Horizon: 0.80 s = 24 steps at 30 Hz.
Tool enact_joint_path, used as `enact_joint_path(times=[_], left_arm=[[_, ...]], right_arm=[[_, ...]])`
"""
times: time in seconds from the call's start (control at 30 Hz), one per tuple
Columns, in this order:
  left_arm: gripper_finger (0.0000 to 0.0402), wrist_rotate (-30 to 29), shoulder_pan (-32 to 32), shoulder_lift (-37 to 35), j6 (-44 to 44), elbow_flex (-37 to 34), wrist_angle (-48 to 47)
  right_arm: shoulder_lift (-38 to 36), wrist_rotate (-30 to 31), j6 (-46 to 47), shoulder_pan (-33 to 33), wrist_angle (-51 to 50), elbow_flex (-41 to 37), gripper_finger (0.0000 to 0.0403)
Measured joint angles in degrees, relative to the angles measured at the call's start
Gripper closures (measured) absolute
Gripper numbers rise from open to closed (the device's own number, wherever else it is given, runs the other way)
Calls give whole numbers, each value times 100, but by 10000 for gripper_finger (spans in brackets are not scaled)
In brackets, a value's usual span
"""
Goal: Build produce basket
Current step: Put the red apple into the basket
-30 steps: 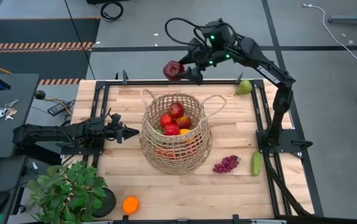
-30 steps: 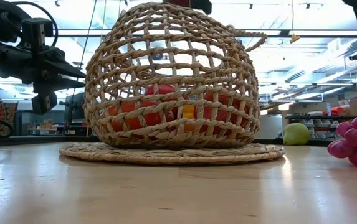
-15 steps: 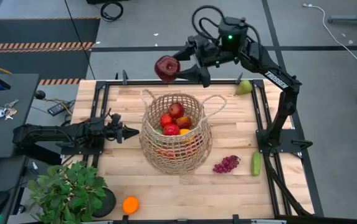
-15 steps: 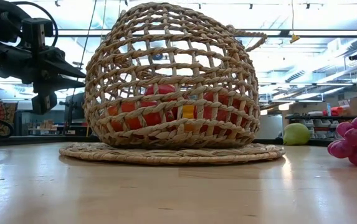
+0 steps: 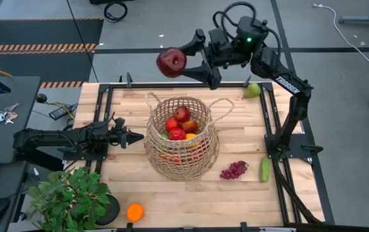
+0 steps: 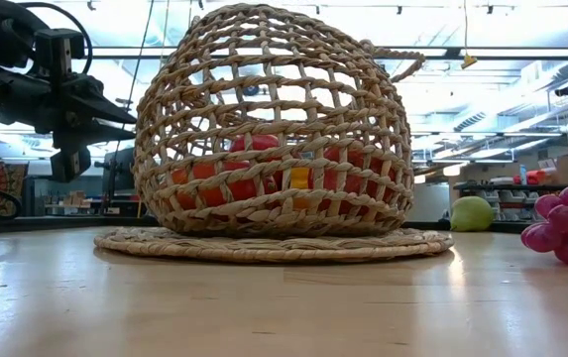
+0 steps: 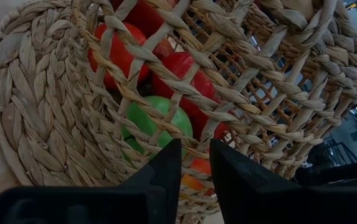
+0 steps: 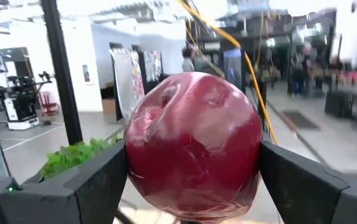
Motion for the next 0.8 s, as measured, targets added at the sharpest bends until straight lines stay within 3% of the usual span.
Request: enact_joint_path(times=[0.2, 0.6, 0.8], left_arm=[[310, 1, 0, 0, 1, 0, 1], [312, 1, 0, 0, 1, 0, 3], [310, -1, 2, 1, 0, 1, 3]], right_arm=[[-10, -15, -27, 148, 862, 0, 56], [-13, 328, 208, 147, 1496, 0, 56], [-11, 1602, 1595, 91, 2083, 0, 56]])
